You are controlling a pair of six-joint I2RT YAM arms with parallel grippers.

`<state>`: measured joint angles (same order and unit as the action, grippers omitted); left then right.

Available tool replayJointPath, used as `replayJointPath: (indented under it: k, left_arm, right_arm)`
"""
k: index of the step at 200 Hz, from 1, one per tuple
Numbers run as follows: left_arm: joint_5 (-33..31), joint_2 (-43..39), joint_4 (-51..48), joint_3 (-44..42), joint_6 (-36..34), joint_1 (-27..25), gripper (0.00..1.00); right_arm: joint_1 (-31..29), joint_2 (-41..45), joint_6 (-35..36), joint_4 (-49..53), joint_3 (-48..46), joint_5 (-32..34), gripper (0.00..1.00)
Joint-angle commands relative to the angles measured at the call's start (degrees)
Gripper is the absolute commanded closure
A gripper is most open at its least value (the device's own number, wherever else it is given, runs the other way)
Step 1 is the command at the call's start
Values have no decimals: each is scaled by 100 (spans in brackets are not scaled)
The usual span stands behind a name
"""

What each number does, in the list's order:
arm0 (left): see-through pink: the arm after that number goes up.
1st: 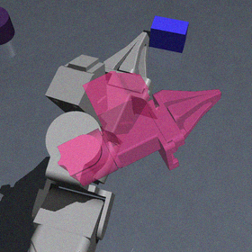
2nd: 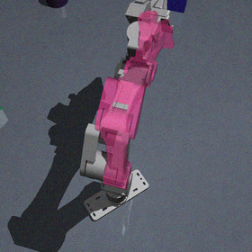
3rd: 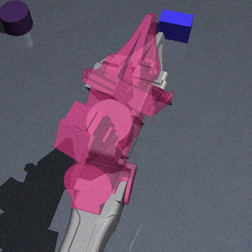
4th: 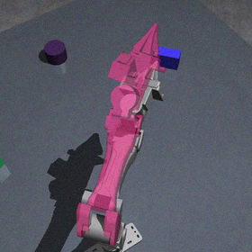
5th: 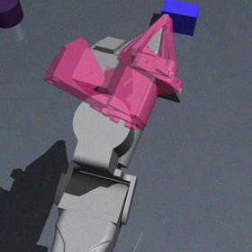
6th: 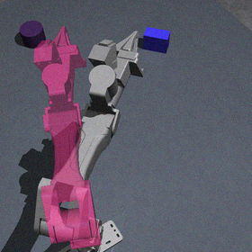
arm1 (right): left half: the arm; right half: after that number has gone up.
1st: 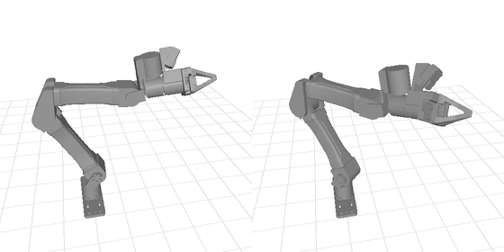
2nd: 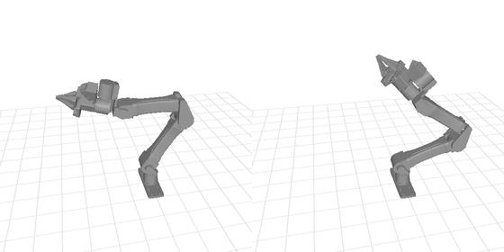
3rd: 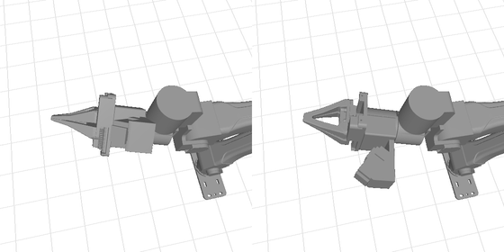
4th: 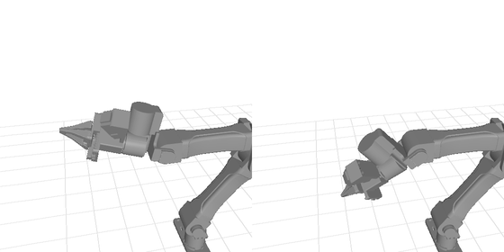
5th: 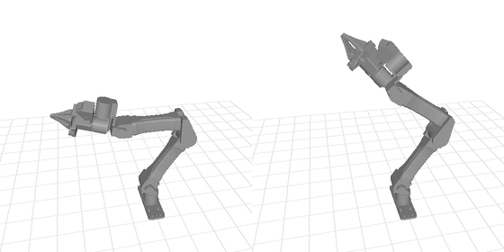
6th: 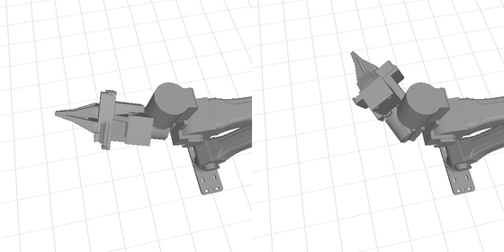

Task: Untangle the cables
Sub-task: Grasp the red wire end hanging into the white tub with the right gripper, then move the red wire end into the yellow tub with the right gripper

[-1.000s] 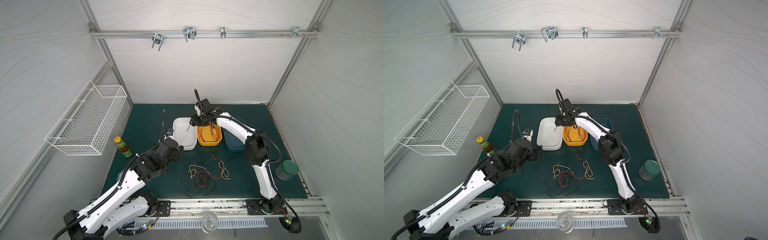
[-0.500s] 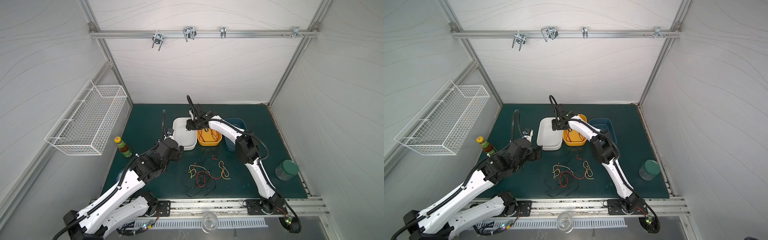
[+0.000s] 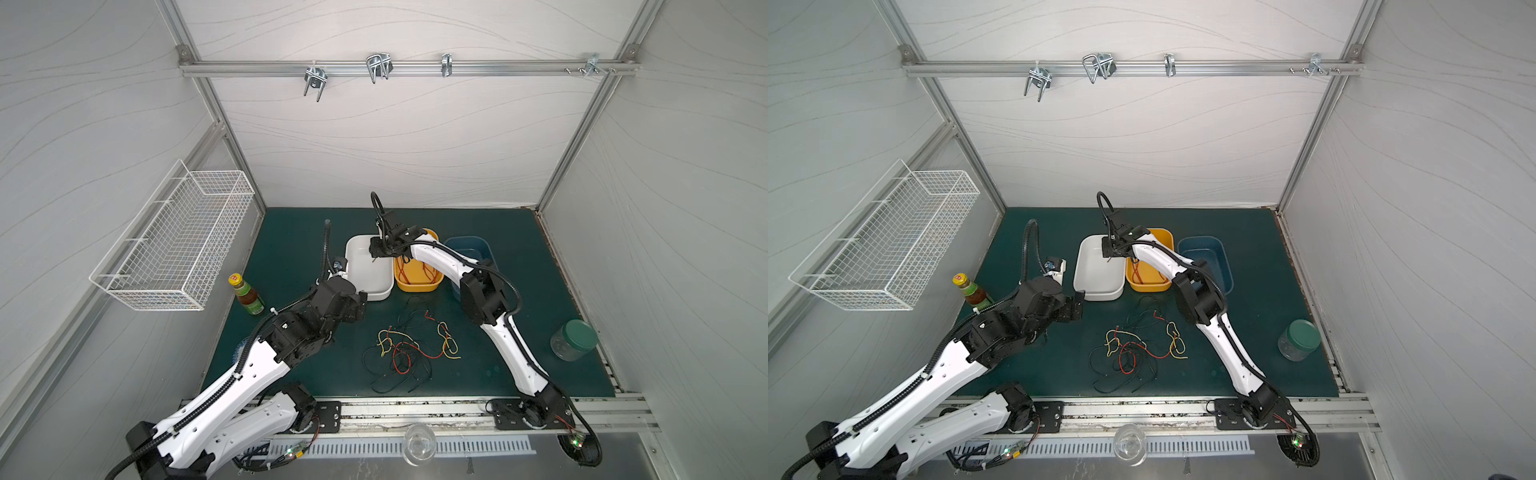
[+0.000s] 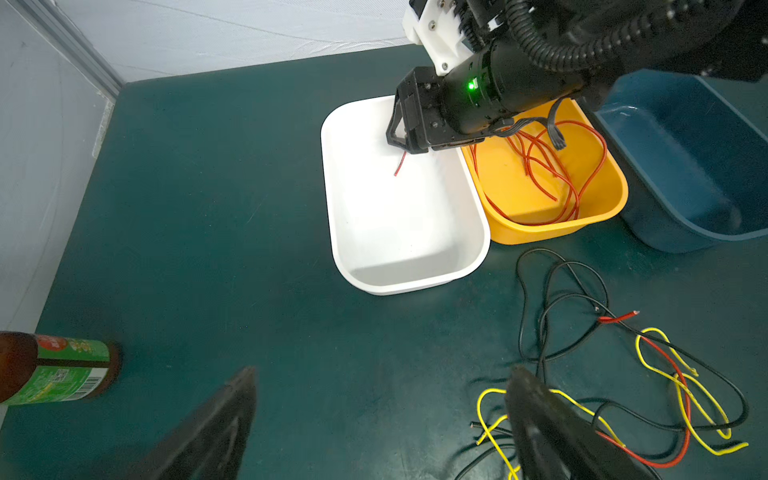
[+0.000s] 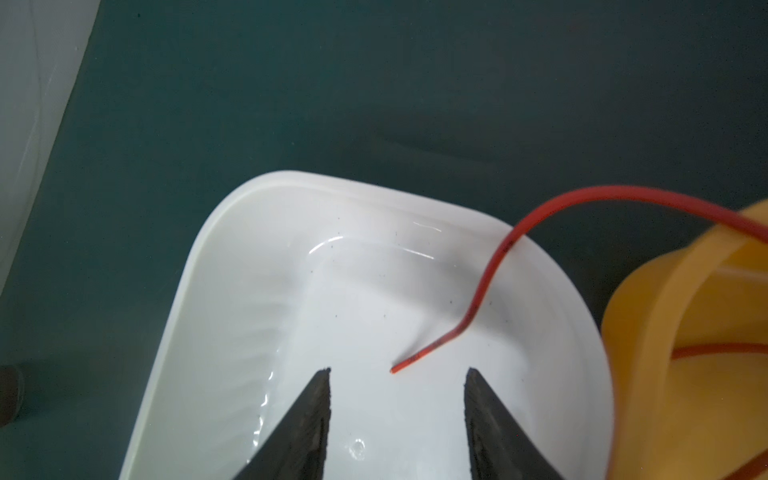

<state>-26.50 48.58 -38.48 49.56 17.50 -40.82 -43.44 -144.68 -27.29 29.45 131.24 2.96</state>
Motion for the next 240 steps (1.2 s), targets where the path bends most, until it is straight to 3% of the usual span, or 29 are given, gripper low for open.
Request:
replayJointPath:
  k: [1,43,86,143,174,240]
  left_arm:
    - [9,-52,236,36,-27,-12,5]
    - [49,-72,246,31,-27,-14,5]
    - [69,-85,253,28,-31,-7,5]
    - [122,-76,280,27,-26,56,5]
    - [111,-76,286,15,-27,74,5]
    - [45,-60,306,-1,-36,84,5]
  right_arm:
    - [-37,-306,-130,-92,303,289,48]
    - [13,-536,-443,-134,327,668,51]
    - [0,-593,-670,-416,275,423,58]
    - [-202,-271,-395,-512,276,595,89]
    - [-271,183,-295,-571,50,617,100]
    - [-258,1736,-321,-743,-1293,322,100]
